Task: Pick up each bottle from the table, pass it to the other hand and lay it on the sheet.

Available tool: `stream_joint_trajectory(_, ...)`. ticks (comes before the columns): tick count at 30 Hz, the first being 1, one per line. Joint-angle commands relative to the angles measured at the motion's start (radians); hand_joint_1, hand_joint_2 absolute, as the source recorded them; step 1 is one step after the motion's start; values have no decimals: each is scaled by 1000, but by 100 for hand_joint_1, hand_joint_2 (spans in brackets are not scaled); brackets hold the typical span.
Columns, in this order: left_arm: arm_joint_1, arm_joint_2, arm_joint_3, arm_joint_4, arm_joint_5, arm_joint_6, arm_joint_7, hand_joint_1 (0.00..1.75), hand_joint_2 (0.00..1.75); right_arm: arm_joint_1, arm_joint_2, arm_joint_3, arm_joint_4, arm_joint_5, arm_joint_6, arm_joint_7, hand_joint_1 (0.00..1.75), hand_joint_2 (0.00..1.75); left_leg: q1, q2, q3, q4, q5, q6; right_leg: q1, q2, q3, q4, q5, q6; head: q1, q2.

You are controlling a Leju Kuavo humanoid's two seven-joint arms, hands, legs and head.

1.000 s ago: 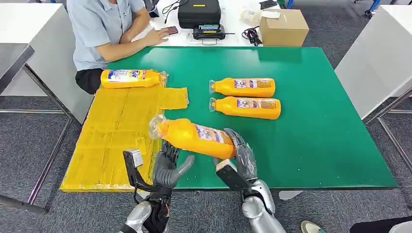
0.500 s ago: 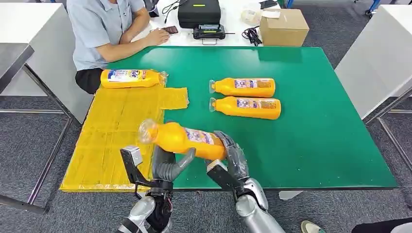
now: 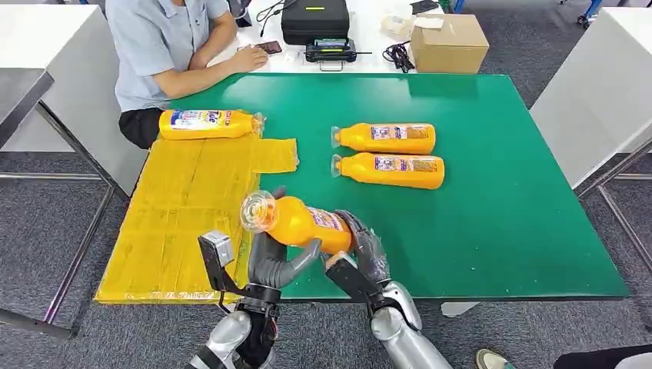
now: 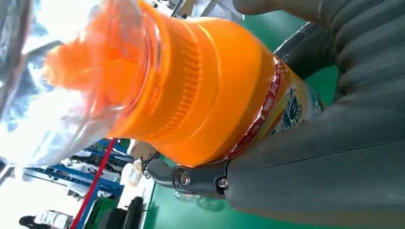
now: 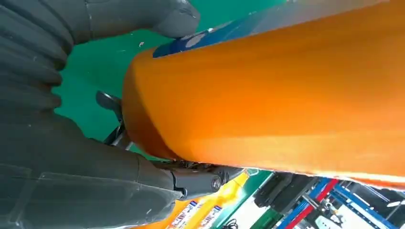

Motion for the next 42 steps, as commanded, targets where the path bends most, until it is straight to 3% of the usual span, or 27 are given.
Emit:
stream_joint_trajectory(1, -70, 28, -20, 75, 31, -10, 23, 0, 175, -61, 9, 67, 76, 16, -10, -6, 175, 175, 1, 2, 3, -1, -1, -2, 1, 1, 2, -1, 0, -2, 0, 0)
stream_joint_trajectory(5, -76, 24, -17, 80, 3, 28, -8, 0, 175, -63, 6, 84, 70, 26, -20, -3, 175, 175, 1, 1, 2, 0, -1, -1, 1, 1, 2, 0, 0, -2, 0, 0)
stream_joint_trajectory(6, -83, 21, -19, 89, -29, 66, -30, 9, 175, -60, 5, 94, 58, 29, -23, -5, 175, 175, 1, 1, 3, 0, -1, -2, 1, 1, 3, 0, -1, -3, 0, 0)
stream_joint_trajectory(7, -87, 19, -19, 94, -47, 89, -42, 119, 175, -59, 2, 102, 50, 34, -27, -3, 175, 175, 1, 2, 3, 0, -1, -2, 1, 1, 3, 0, -1, -2, 0, 0)
stream_joint_trajectory(8, -89, 17, -17, 97, -51, 99, -48, 119, 175, -58, 1, 107, 44, 40, -32, 0, 175, 175, 1, 2, 2, 0, -1, -1, 1, 1, 2, 0, 0, -2, 0, 0)
stream_joint_trajectory(9, -93, 15, -16, 100, -52, 98, -49, 162, 175, -56, 1, 113, 34, 43, -33, 3, 175, 175, 1, 2, 4, 0, -2, -2, 2, 1, 4, -1, -1, -3, 0, 0)
stream_joint_trajectory(10, -95, 16, -17, 101, -60, 101, -54, 175, 175, -55, 0, 119, 29, 44, -30, 5, 175, 175, 1, 1, 3, 0, -1, -2, 1, 1, 2, -1, 0, -2, 0, 0)
stream_joint_trajectory(17, -91, 15, -5, 93, -56, 101, -62, 175, 175, -57, -1, 122, 31, 36, -23, 16, 175, 175, 1, 1, 2, 0, 0, -1, 1, 0, 2, 0, 0, -2, 0, 0)
stream_joint_trajectory(18, -86, 16, 1, 83, -58, 101, -69, 175, 175, -54, 0, 119, 34, 25, -19, 20, 159, 175, 1, 1, 3, 0, -1, -2, 2, 1, 3, 0, -1, -3, 0, 0)
stream_joint_trajectory(19, -81, 20, 3, 71, -62, 99, -74, 175, 175, -50, 1, 114, 40, 15, -13, 24, 59, 175, 1, 1, 2, 0, -1, -2, 1, 1, 2, 0, 0, -2, 0, 0)
stream_joint_trajectory(20, -76, 22, 6, 61, -69, 104, -79, 175, 175, -48, 2, 111, 45, 8, -7, 28, 0, 175, 1, 1, 2, 0, 0, -1, 1, 1, 1, 0, 0, -1, 0, 0)
stream_joint_trajectory(26, -40, 39, 23, -19, -93, 103, -83, 175, 175, -20, 14, 55, 85, -55, 26, 31, 0, 175, 2, 2, 5, -1, -2, -2, 2, 1, 5, -1, -1, -3, 0, 0)
stream_joint_trajectory(31, -13, 48, 57, -82, 11, 21, -9, 175, 175, -7, 29, 9, 120, -123, 89, 32, 0, 175, 2, 2, 5, -1, -2, -2, 2, 1, 5, -1, -2, -3, 0, 0)
stream_joint_trajectory(36, -27, 45, 77, -76, -27, 81, -46, 175, 175, 1, 40, 4, 133, -145, 125, 22, 0, 175, 1, 1, 1, -1, 0, -1, 1, 1, 1, -1, 0, -2, 0, 0)
stream_joint_trajectory(37, -51, 50, 55, -36, -191, 237, -106, 175, 175, 6, 38, 4, 125, -146, 118, 20, 0, 175, 2, 2, 3, 0, -1, -2, 2, 1, 3, -1, -1, -3, 0, 0)
stream_joint_trajectory(38, -55, 11, 143, 46, -442, 337, -135, 175, 175, 11, 34, 2, 118, -147, 116, 15, 0, 175, 1, 0, 2, -1, 0, -2, 1, -1, 2, -1, -1, -2, 0, 0)
stream_joint_trajectory(39, -29, -59, 298, 81, -889, 337, -135, 175, 175, 21, 29, -10, 111, -144, 115, 3, 0, 175, 2, 0, 3, -1, -1, -2, 2, -1, 3, -1, -1, -3, 0, 0)
stream_joint_trajectory(40, -10, -103, 466, 62, -1132, 337, -133, 175, 175, 18, 30, -20, 112, -141, 117, -8, 0, 175, 2, 1, 6, -1, -1, -3, 2, 0, 6, -2, -1, -3, 0, 0)
stream_joint_trajectory(41, -9, -103, 539, 52, -1393, 337, -93, 175, 175, 15, 31, -37, 111, -139, 114, -14, 0, 175, 2, 3, 6, -1, -2, -2, 2, 2, 5, -2, -1, -3, 0, 0)
stream_joint_trajectory(42, -9, -103, 539, 52, -1393, 337, -93, 175, 175, 15, 31, -37, 111, -139, 114, -14, 0, 175, 1, 3, 3, -1, -1, -1, 1, 3, 2, -1, 0, -2, 0, 0)
